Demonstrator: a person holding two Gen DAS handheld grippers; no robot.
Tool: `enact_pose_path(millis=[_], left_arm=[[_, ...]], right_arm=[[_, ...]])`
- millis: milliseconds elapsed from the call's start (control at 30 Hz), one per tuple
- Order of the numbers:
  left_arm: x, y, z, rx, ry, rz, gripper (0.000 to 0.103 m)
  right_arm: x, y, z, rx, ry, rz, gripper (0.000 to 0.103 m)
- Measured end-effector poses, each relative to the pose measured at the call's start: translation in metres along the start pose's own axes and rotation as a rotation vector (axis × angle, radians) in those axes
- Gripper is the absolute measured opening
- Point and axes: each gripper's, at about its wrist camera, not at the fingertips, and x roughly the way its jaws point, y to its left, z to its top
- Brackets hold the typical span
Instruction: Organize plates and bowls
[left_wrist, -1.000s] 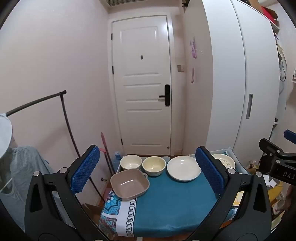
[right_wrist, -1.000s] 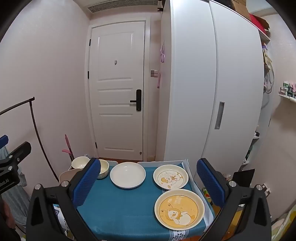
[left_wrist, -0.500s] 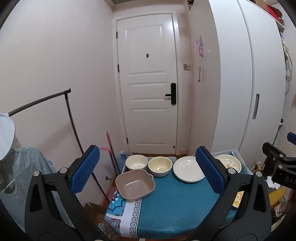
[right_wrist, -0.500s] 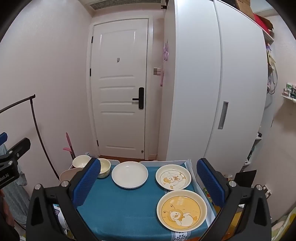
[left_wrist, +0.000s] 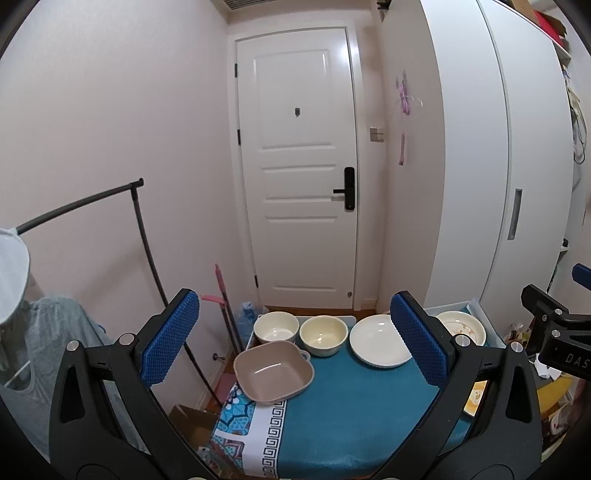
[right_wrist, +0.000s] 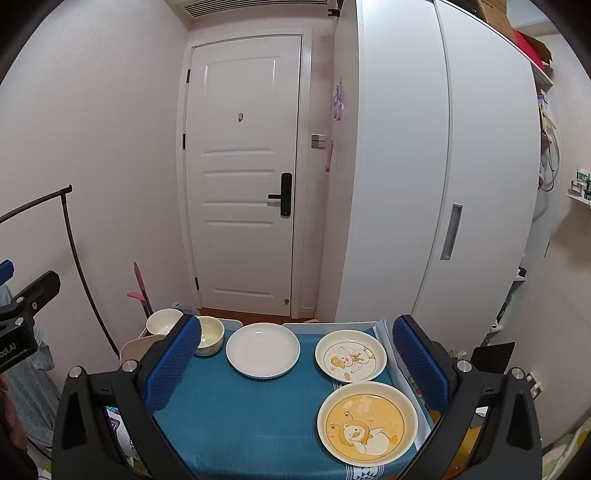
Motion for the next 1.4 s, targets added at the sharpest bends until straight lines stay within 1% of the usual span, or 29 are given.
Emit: enact_pose_path(millis=[333, 1400], left_arm=[[0.006, 0.002, 0.006, -0.004, 0.014, 0.003, 0.103], [0.009, -0.003, 0.012, -0.003, 0.028, 0.007, 0.103]], right_arm=[[-0.002, 0.000, 0.002, -0.001, 0.001, 0.003, 0.103], [0.002, -0.002, 0.005, 0.002, 0.019, 0.004, 0.103]])
